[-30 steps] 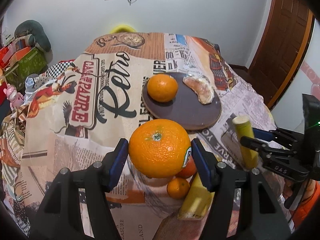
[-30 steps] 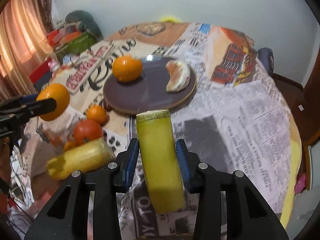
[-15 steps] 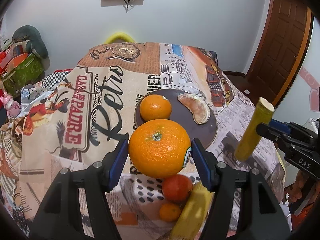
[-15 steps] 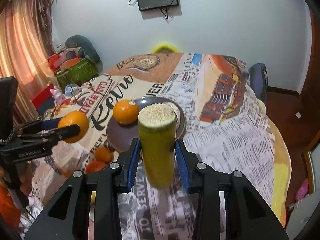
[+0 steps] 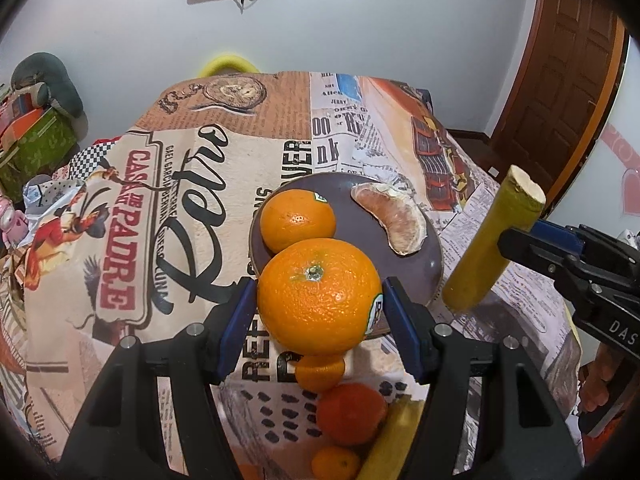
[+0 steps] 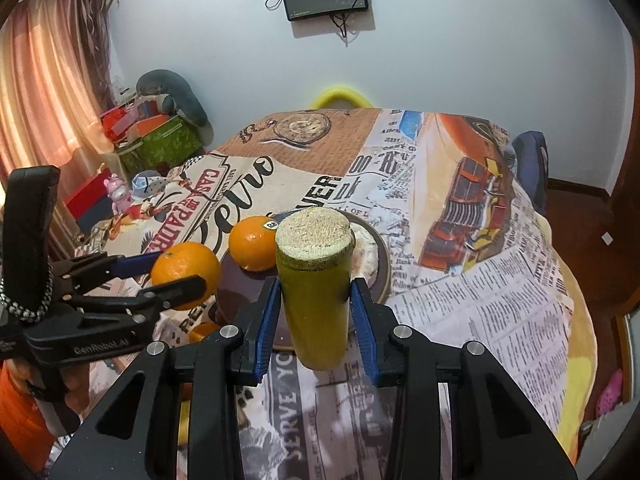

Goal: Organize fruits
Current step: 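Carry the orange onto the plate with the left tool while the right tool sets the corn there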

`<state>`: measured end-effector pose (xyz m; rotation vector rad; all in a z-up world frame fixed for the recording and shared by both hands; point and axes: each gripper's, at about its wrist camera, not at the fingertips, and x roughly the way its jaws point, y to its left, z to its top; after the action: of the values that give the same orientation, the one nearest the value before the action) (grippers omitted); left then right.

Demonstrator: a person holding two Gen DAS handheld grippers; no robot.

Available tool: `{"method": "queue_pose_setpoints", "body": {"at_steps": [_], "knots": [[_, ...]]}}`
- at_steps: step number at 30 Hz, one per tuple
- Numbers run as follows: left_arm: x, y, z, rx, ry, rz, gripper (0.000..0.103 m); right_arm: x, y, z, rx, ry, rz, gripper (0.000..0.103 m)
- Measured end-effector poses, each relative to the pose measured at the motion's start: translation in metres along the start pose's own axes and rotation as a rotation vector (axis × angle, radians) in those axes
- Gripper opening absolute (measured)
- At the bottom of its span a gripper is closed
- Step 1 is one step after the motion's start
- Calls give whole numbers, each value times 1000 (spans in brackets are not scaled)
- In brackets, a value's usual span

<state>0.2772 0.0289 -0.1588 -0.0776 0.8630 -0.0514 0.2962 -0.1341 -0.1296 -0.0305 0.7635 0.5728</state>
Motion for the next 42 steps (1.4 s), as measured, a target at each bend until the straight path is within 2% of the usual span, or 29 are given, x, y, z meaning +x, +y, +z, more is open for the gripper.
{"method": "queue_pose_setpoints", "body": {"at_steps": [11,20,25,34,42], "knots": [[35,5,10,1,36,-5,64,35,-3,10,0,25,26,33],[42,6,17,-5,32,-38,64,64,-13,18,26,53,38,33],[52,8,18,-13,69,-57,64,75,-15,24,28,57,36,33],[47,14,24,-35,20,-42,64,90,-7,21,-16,104,35,33],[36,17,21,-31,8,-21,64,78,-5,17,-23,106,26,33]]}}
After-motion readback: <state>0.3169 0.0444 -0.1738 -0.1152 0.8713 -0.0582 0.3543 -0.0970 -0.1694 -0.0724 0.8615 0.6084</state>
